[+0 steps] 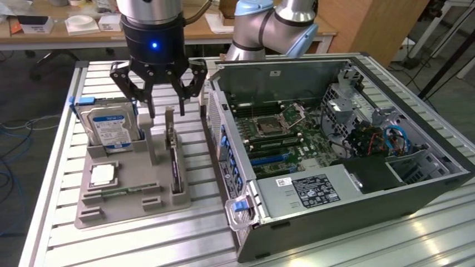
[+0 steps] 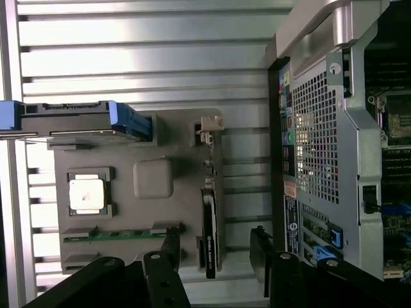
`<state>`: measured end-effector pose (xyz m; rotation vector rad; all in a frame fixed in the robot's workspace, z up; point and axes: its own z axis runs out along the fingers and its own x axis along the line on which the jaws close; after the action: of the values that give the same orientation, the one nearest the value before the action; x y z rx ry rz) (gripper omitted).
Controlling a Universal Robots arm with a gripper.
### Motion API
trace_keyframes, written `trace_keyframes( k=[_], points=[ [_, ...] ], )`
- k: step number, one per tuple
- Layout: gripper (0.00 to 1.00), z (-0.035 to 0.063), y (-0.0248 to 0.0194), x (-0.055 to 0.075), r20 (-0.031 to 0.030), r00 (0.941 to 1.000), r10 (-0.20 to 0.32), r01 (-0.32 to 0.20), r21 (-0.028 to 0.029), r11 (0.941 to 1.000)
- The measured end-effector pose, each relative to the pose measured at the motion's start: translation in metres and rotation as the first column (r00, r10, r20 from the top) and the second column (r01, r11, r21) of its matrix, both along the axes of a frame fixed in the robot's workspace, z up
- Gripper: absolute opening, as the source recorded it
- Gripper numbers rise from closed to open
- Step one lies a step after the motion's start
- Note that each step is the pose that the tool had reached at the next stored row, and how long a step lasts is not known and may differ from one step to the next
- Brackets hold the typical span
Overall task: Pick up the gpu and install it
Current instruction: 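Pick up the gpu and move the gpu toward the slot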
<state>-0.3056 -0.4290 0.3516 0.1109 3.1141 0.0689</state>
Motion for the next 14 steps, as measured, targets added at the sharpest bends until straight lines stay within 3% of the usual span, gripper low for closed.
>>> trace_keyframes(
  k=[14],
  points=[
    [0.56,-0.0115,-0.0007,0.001,-0.0001,1.0,0.0,0.0,0.0,1.0]
  ],
)
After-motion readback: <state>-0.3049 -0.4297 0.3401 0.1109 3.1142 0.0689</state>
